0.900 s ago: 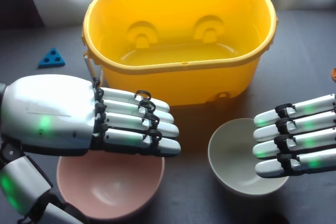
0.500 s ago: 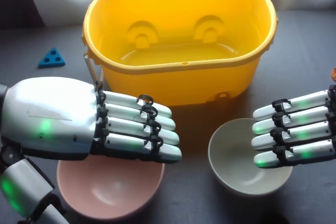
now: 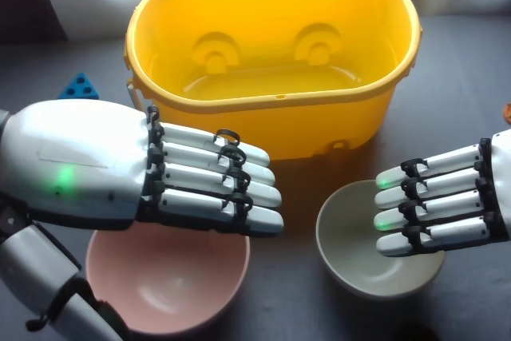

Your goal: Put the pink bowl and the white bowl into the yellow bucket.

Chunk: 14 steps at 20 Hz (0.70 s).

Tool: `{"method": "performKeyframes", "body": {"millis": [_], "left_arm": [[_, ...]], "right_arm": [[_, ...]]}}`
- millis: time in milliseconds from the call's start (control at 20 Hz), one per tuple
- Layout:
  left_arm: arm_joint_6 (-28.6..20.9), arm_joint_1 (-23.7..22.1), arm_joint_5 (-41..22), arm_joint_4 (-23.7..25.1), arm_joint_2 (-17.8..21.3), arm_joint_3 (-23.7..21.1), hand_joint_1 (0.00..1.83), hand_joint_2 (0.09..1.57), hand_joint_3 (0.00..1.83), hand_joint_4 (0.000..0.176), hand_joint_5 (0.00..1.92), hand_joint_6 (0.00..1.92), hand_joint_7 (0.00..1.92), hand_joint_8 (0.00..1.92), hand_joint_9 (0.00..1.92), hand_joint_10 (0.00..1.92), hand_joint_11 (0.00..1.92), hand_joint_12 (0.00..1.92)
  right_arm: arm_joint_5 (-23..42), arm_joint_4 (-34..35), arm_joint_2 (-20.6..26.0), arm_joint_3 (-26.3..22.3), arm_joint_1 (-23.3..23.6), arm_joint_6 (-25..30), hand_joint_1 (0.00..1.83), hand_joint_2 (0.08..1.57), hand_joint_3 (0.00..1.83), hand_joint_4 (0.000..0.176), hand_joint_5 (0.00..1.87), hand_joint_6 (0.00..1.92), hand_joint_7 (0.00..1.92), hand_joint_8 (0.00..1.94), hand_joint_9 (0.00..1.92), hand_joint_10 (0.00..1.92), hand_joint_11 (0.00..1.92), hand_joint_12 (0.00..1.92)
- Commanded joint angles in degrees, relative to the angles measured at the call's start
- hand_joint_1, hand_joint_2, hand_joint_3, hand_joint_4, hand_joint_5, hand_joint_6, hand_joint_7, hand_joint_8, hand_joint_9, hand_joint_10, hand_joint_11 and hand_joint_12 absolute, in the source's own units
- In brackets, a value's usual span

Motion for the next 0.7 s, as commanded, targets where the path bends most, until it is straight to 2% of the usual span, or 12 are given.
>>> {"method": "performKeyframes", "body": {"millis": [0,100,250,350,400,500,550,650], "left_arm": [[-0.64,-0.96,-3.98,-3.79,0.64,0.3,0.0,1.03,0.01,0.0,0.0,0.0,0.0,0.0,0.0,0.0,0.0,0.0],[-1.74,-3.38,-2.96,-1.68,0.52,1.43,0.03,1.04,0.01,0.0,0.0,0.0,0.0,0.0,0.0,0.0,0.0,0.0],[-4.47,-3.45,-6.8,-1.47,0.4,4.04,0.08,1.04,0.01,0.0,0.0,0.0,0.0,0.0,0.0,0.0,0.0,0.0],[-4.64,-3.34,-10.61,0.66,0.21,5.79,0.34,0.99,0.0,0.0,0.0,0.0,0.0,0.0,0.0,0.0,0.0,0.0],[-4.64,-3.34,-11.25,1.58,0.13,6.24,0.44,0.97,0.0,0.0,0.0,0.0,0.0,0.0,0.0,0.0,0.0,0.0],[-4.64,-2.73,-12.86,2.84,0.06,7.08,0.52,0.98,0.0,0.0,0.0,0.0,0.0,0.0,0.0,0.0,0.0,0.0],[-4.64,-1.67,-13.31,3.08,0.07,7.32,0.56,1.0,0.0,0.0,0.0,0.0,0.0,0.0,0.0,0.0,0.0,0.0],[-4.35,0.3,-14.21,3.79,0.08,7.71,0.75,1.02,0.01,0.0,0.0,0.0,0.0,0.0,0.0,0.0,0.0,0.0]], "right_arm": [[3.76,3.51,0.14,-0.02,-0.29,-0.21,0.3,0.96,0.0,0.0,0.0,0.0,0.0,0.0,0.0,0.0,0.01,0.0],[3.59,3.49,-0.23,-0.03,-0.56,-0.43,0.36,0.95,0.0,0.0,0.0,0.0,0.0,0.0,0.0,0.0,0.0,0.0],[2.69,3.49,-0.67,-0.03,-0.77,-0.43,0.36,0.97,0.0,0.0,0.0,0.0,0.0,0.0,0.0,0.0,0.0,0.0],[2.03,3.49,-1.07,-0.03,-1.19,-0.43,0.64,0.95,0.0,0.0,0.0,0.0,0.0,0.0,0.0,0.0,0.0,0.0],[1.72,3.49,-1.16,-0.02,-1.23,-0.43,0.72,0.92,0.0,0.0,0.0,0.0,0.0,0.0,0.0,0.0,0.0,0.0],[1.42,3.47,-1.37,-0.02,-1.41,-0.44,0.94,0.88,0.0,0.0,0.0,0.0,0.0,0.0,0.0,0.0,0.0,0.0],[1.22,3.38,-1.49,-0.02,-1.42,-0.45,0.96,0.87,0.0,0.0,0.0,0.0,0.0,0.0,0.0,0.0,0.0,0.0],[0.74,3.38,-1.68,-0.02,-1.4,-0.53,1.03,0.89,0.0,0.0,0.0,0.0,0.0,0.0,0.0,0.0,0.0,0.0]]}}
